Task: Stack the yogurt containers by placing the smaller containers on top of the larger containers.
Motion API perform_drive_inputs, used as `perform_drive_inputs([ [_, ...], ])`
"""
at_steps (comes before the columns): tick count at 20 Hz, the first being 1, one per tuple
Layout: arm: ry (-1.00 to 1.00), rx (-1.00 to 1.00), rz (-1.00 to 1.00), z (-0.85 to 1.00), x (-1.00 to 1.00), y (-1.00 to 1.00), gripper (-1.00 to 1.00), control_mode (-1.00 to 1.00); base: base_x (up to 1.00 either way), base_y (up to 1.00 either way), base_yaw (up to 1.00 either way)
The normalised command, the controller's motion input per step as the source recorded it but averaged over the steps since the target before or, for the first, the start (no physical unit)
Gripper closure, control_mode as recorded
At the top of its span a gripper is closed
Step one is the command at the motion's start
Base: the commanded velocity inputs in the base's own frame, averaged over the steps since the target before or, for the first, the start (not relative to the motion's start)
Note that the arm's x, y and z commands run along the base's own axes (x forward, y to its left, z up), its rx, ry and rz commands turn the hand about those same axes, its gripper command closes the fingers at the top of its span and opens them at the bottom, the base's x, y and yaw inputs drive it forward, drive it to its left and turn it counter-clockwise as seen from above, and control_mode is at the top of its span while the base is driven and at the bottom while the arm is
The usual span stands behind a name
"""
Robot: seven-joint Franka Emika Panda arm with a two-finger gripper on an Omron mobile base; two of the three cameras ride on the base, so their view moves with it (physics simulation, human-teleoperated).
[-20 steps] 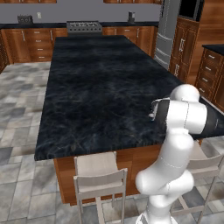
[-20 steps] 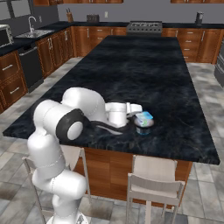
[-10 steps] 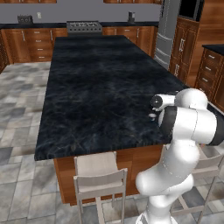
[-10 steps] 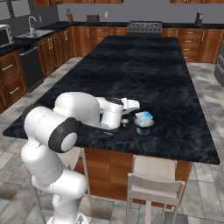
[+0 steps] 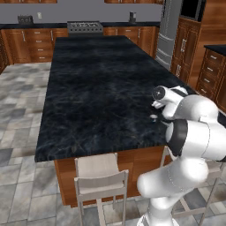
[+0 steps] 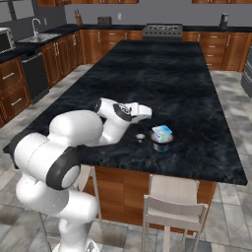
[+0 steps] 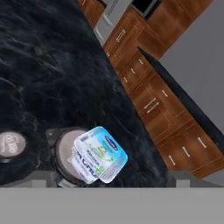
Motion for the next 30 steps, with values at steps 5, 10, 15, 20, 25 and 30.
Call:
perform_drive_inputs([
  [5, 0.06, 0.11, 0.00, 0.26, -0.22, 0.32, -1.00, -1.00, 0.00, 0.00, 0.00],
  [10, 0.07, 0.14, 0.00, 0.19, -0.24, 0.14, -1.00, -1.00, 0.00, 0.00, 0.00],
  [15, 0.05, 0.19, 0.00, 0.07, -0.29, 0.02, -1.00, -1.00, 0.00, 0.00, 0.00],
  [20, 0.01, 0.19, -0.05, 0.00, -0.35, 0.01, -1.00, -1.00, 0.00, 0.00, 0.00],
  [25, 0.00, 0.18, -0.12, 0.00, -0.26, 0.13, -1.00, -1.00, 0.00, 0.00, 0.00],
  [30, 0.00, 0.14, -0.14, 0.00, -0.05, 0.20, -1.00, -1.00, 0.00, 0.00, 0.00],
])
